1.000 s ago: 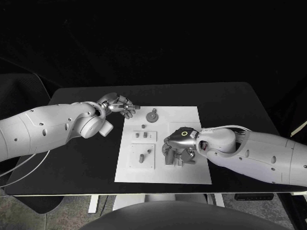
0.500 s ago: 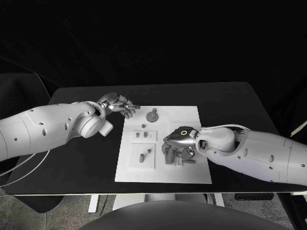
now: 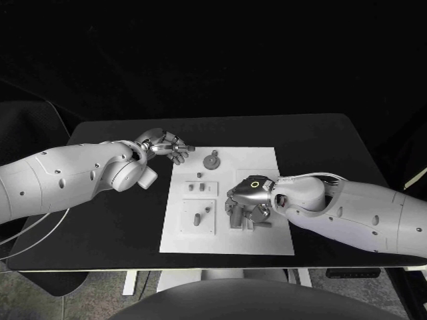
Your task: Assemble the parts on the task board
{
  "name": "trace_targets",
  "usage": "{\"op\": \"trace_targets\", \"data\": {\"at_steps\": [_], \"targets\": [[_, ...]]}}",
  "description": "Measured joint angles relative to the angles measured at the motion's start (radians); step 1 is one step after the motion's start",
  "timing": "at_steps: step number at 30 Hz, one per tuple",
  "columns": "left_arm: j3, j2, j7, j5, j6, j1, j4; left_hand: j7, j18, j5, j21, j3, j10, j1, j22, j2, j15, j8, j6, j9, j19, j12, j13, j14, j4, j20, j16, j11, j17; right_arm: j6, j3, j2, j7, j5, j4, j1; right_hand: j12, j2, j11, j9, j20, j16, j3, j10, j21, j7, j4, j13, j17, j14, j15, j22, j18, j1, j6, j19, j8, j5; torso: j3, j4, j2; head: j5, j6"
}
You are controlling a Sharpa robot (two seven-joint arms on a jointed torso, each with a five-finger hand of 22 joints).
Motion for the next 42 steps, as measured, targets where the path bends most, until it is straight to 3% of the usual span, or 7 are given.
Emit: {"op": "trace_targets", "data": {"at_steps": [3,12,20,22,29,42], "targets": [[0.0,0.0,0.0,0.0,0.0,0.0,0.0,0.0,0.0,0.0,0.0,0.0,0.0,0.0,0.0,0.0,0.0,0.0,0.0,0.0,0.0,0.0,0.0,0.0,0.0,0.0,0.0,0.0,0.0,0.0,0.0,0.0,-0.003,-0.001,-0.001,0.0,-0.004,-0.003,0.0,-0.003,0.0,0.0,0.0,0.0,-0.001,-0.008,0.0,-0.001,0.0,0.0,0.0,0.0,0.0,-0.003,-0.01,0.0,0.0,0.0,0.0,0.0001,0.0,0.0,-0.001],[0.0,0.0,-0.001,0.0,0.0,0.0,-0.001,0.0,0.0,0.0,0.0,0.0,0.0,0.0,0.0,0.0,0.0,0.0,0.0,0.0,0.0,0.0,0.0,0.0,0.0,0.0,0.0,0.0,0.0,0.002,0.001,0.003,-0.009,-0.004,-0.004,-0.002,-0.004,-0.004,0.004,-0.003,0.0,0.0,0.001,-0.003,-0.002,-0.008,0.001,-0.004,-0.001,-0.004,0.004,-0.001,-0.001,-0.004,-0.017,-0.007,-0.004,0.0,0.0009,0.0,0.0,0.001,-0.003],[0.0,-0.001,-0.001,0.0,0.0,0.0,-0.001,0.0,0.0,0.0,0.0,0.0,0.0,0.0,0.001,0.0,0.0,0.0,0.0,0.0,0.0,0.0,0.0,0.0,0.0,0.0,0.0,0.0,0.0,0.001,0.001,0.0,-0.01,-0.004,-0.001,-0.003,-0.008,-0.003,0.0,-0.006,0.0,0.0,0.008,-0.007,-0.002,-0.008,-0.003,-0.01,-0.002,-0.012,0.004,-0.003,-0.001,-0.004,-0.016,-0.007,-0.009,0.0,0.0009,0.0,-0.001,0.0,-0.004],[0.0,-0.001,-0.002,0.0,0.0,0.0,-0.001,0.0,0.0,0.0,0.0,0.0,0.0,0.0,0.001,0.0,0.0,0.0,0.0,0.0,0.0,0.0,0.0,0.0,0.0,0.0,0.0,0.0,0.0,0.001,0.001,-0.001,-0.009,-0.004,0.0,-0.004,-0.01,-0.003,0.0,-0.006,0.0,0.0,0.024,-0.007,-0.002,0.0,-0.001,-0.013,-0.002,-0.013,0.005,-0.003,-0.001,-0.004,-0.009,-0.014,-0.005,0.0,0.0009,0.0,-0.001,0.0,-0.005],[0.0,-0.001,-0.002,-0.001,-0.001,0.001,-0.001,0.0,0.0,0.0,0.0,0.0,0.0,0.0,0.001,0.0,0.0,0.0,0.0,0.0,0.0,0.0,0.0,0.0,0.0,0.0,0.0,0.0,0.0,-0.004,0.0,-0.009,-0.007,-0.001,0.003,-0.006,-0.01,0.019,0.0,-0.005,0.0,0.0,0.097,-0.007,-0.002,-0.02,0.003,-0.024,-0.003,-0.013,0.006,-0.003,-0.001,0.015,0.014,-0.014,0.013,-0.001,0.0007,-0.0002,-0.001,0.0,-0.005],[0.0,-0.002,-0.003,-0.001,-0.001,0.001,-0.004,0.0,0.0,0.0,0.0,0.0,0.0,0.0,0.001,0.0,0.0,0.0,0.0,0.0,0.0,0.0,0.0,0.0,0.0,0.0,0.0,0.0,0.0,-0.016,-0.002,-0.023,0.004,0.028,0.007,-0.007,-0.006,0.038,0.0,-0.005,0.0,0.0,0.139,-0.007,0.004,-0.026,0.007,-0.03,-0.004,-0.013,0.006,-0.003,-0.001,0.008,0.019,-0.014,0.014,-0.001,0.0012,-0.0003,0.0,0.001,-0.006]]}}
